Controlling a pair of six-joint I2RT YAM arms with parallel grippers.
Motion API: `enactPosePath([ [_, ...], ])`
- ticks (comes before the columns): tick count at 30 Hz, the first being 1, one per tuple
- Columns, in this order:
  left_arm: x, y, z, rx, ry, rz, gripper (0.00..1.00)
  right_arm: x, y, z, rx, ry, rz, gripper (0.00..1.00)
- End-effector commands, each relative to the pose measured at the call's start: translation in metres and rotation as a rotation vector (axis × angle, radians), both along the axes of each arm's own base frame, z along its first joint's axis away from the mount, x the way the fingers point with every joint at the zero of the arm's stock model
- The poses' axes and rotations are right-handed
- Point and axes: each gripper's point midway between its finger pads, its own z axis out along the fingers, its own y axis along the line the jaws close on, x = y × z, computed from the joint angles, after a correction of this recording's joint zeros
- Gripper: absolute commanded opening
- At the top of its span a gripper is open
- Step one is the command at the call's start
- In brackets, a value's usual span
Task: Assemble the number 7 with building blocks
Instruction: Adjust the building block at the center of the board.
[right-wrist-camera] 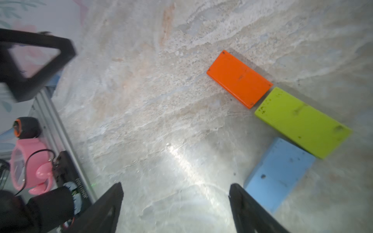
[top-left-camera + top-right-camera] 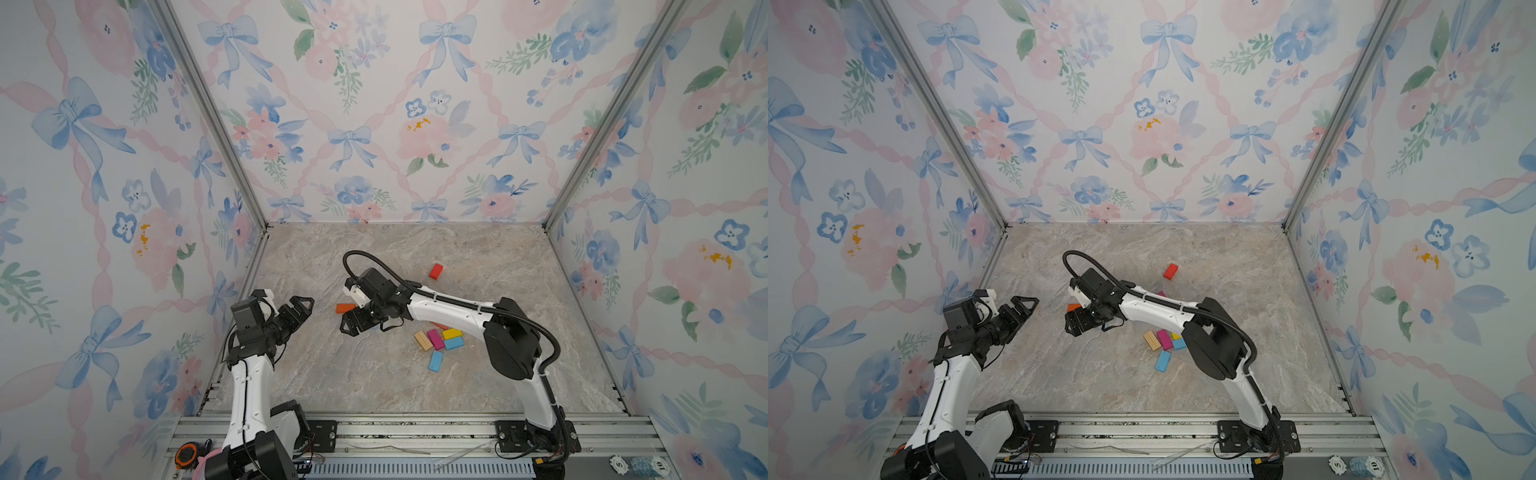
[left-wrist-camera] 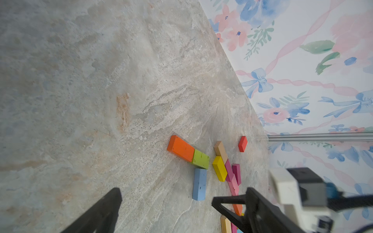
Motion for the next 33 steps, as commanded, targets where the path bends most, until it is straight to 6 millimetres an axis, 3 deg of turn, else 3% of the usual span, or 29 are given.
enactPosePath([
  [1, 0.002, -0.017, -0.011, -0.038, 0.014, -0.086, 0.98, 0.010, -0.028, 0.042, 0.110, 0.002, -0.080, 0.86],
  [6, 0.012, -0.043, -0.025, -0.012, 0.084, -0.183, 0.98, 0.011, -0.095, 0.005, 0.179, 0.191, -0.228, 0.86],
  [11, 0.026, -0.049, -0.033, -0.004, 0.120, -0.189, 0.98, 0.007, -0.121, -0.018, 0.196, 0.271, -0.265, 0.85],
  [18, 0.033, -0.048, -0.049, 0.001, 0.167, -0.186, 0.97, 0.007, -0.117, -0.035, 0.215, 0.313, -0.262, 0.84],
  [25, 0.032, -0.052, -0.063, -0.017, 0.198, -0.189, 0.97, 0.013, -0.095, -0.047, 0.223, 0.329, -0.248, 0.83],
  [33, 0.032, -0.053, -0.065, -0.018, 0.201, -0.198, 0.97, 0.024, -0.076, -0.061, 0.235, 0.345, -0.255, 0.82],
])
